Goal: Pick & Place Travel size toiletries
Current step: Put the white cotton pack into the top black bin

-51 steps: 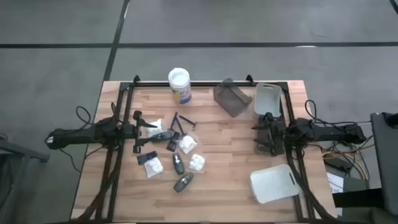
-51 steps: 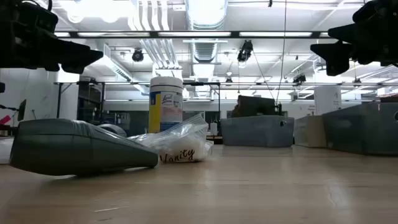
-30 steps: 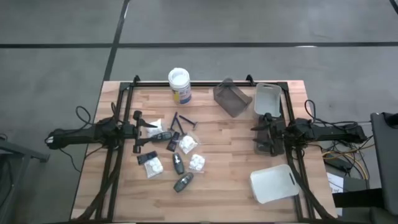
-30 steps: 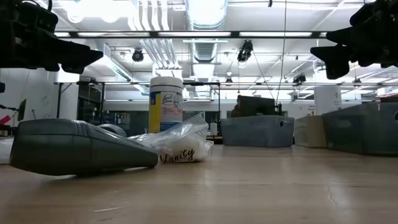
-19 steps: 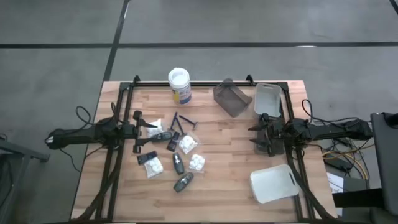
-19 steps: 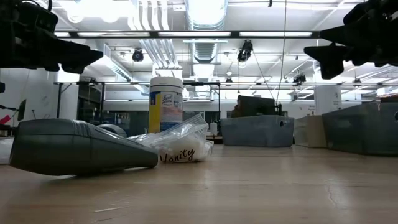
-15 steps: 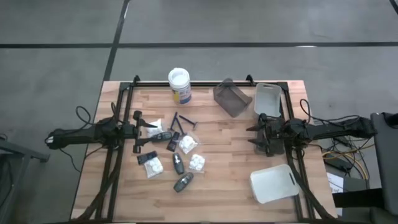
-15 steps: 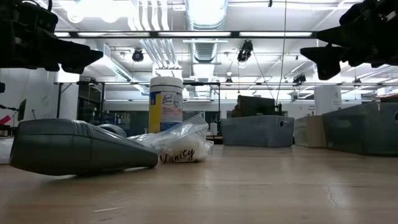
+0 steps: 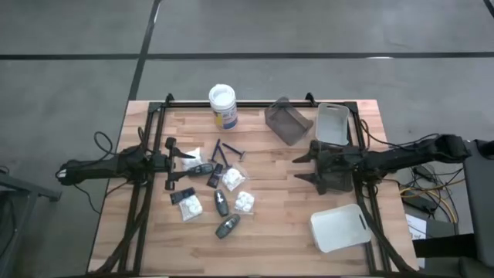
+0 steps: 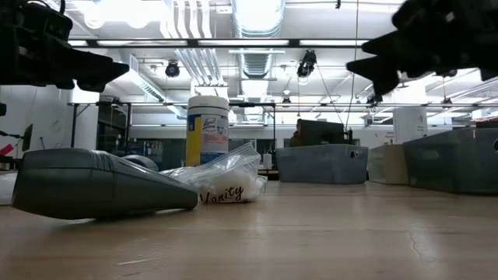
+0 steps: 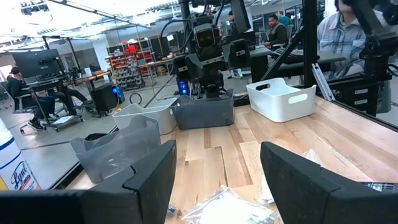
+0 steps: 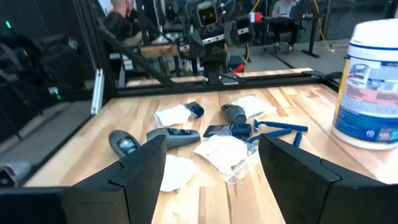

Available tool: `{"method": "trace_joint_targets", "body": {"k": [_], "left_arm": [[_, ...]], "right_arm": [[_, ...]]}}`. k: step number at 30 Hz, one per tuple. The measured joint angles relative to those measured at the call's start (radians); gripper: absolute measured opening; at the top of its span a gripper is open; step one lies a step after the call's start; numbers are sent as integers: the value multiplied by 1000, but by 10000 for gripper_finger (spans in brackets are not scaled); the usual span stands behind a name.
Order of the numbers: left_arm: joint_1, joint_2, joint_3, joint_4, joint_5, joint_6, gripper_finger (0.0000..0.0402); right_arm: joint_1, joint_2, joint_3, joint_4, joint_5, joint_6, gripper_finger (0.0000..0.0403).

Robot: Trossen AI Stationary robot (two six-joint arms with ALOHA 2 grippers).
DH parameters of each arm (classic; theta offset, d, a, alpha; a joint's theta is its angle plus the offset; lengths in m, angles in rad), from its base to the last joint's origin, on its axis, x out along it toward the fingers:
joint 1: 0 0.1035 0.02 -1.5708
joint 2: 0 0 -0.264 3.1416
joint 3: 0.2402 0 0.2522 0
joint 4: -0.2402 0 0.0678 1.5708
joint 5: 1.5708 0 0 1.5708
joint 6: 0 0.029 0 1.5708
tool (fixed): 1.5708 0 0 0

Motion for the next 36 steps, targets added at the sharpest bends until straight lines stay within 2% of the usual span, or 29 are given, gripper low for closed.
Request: {"method": "trace_joint_targets", "body": {"k": [11, 19, 27, 36], "left_arm": [[0, 0, 0, 0, 0, 0, 239], [0, 0, 0, 0, 0, 0, 239], [0, 0, 0, 0, 0, 0, 239], [0, 0, 0, 0, 0, 0, 239]], "right_arm": [[31, 408, 265, -52, -13, -53, 220], [97, 660, 450, -56, -13, -111, 226], [135, 826, 572, -63, -12, -108, 241], [145, 932, 663, -84, -12, -80, 249]]}}
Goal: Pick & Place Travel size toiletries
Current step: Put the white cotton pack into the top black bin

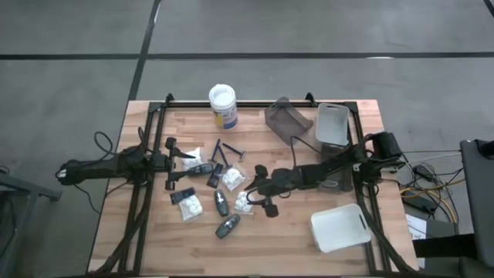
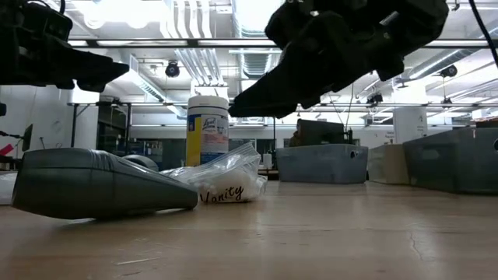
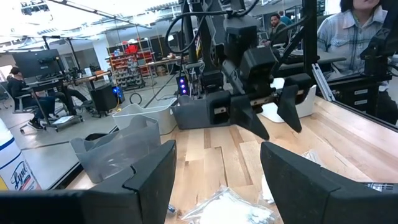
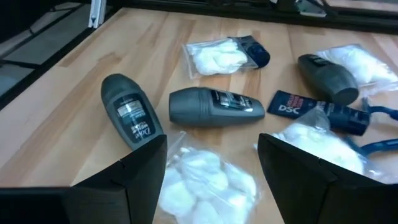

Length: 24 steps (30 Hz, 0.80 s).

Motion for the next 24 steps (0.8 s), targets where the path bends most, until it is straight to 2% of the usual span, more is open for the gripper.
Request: {"method": "trace_joint_targets", "body": {"k": [11, 24], "left_arm": [[0, 0, 0, 3, 0, 0, 239], [0, 1, 0, 5, 1, 0, 239]], "right_arm": [[32, 60, 139, -274, 4, 8, 216], [45, 65, 138, -282, 8, -1, 186]]}}
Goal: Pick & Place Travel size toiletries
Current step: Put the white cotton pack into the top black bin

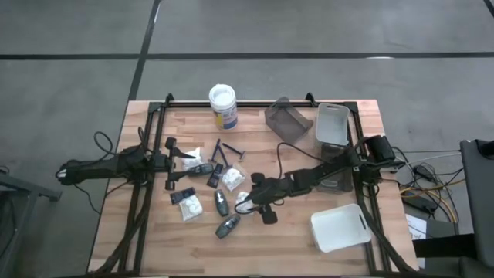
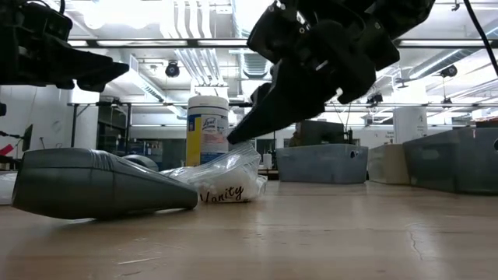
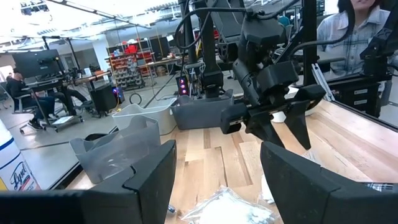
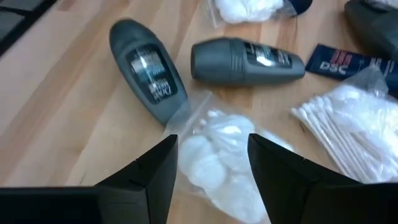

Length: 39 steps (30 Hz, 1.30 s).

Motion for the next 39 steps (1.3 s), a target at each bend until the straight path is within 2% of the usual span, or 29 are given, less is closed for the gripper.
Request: {"method": "trace_joint_targets", "body": {"k": [13, 22, 27, 35, 39], "left_arm": [[0, 0, 0, 0, 0, 0, 239], [0, 1, 0, 2, -1, 0, 239], [0, 2, 0, 5, -1, 0, 239], [0, 3, 0, 6, -1, 0, 239], [0, 3, 0, 6, -1, 0, 239]], "right_arm": [[-2, 13, -6, 9, 11, -74, 158], [-5, 125, 19, 56, 12, -105, 132], [-5, 141, 33, 53, 12, -105, 97], [-5, 115, 21, 43, 9, -101, 15], [-5, 90, 15, 22, 7, -98, 12]]}}
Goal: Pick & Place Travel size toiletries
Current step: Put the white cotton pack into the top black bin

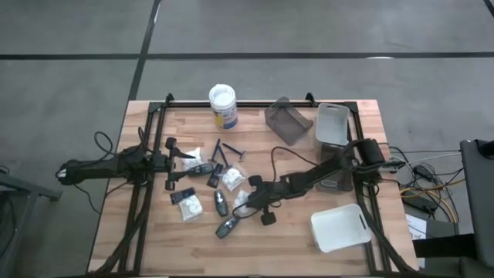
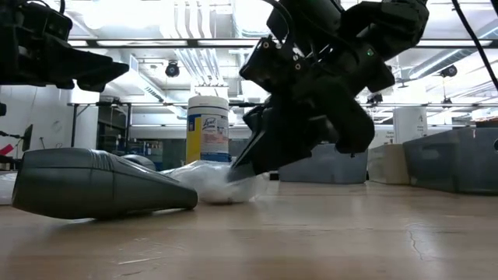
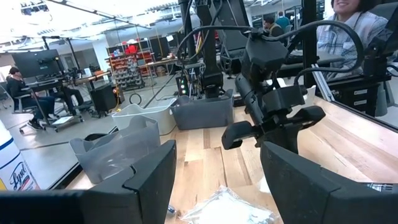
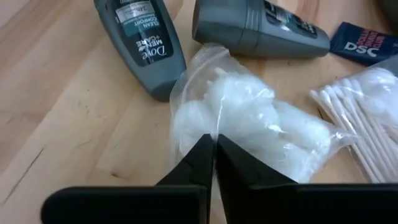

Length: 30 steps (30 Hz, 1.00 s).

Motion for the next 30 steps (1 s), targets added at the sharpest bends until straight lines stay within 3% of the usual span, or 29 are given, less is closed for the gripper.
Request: {"method": "trace_joint_targets", "body": {"k": [12, 30], "left_arm": [[0, 0, 0, 0, 0, 0, 239], [0, 0, 0, -3, 0, 0, 239]], "right_arm": [[0, -123, -21, -77, -3, -7, 8], [-1, -158, -32, -109, -3, -36, 8]]}}
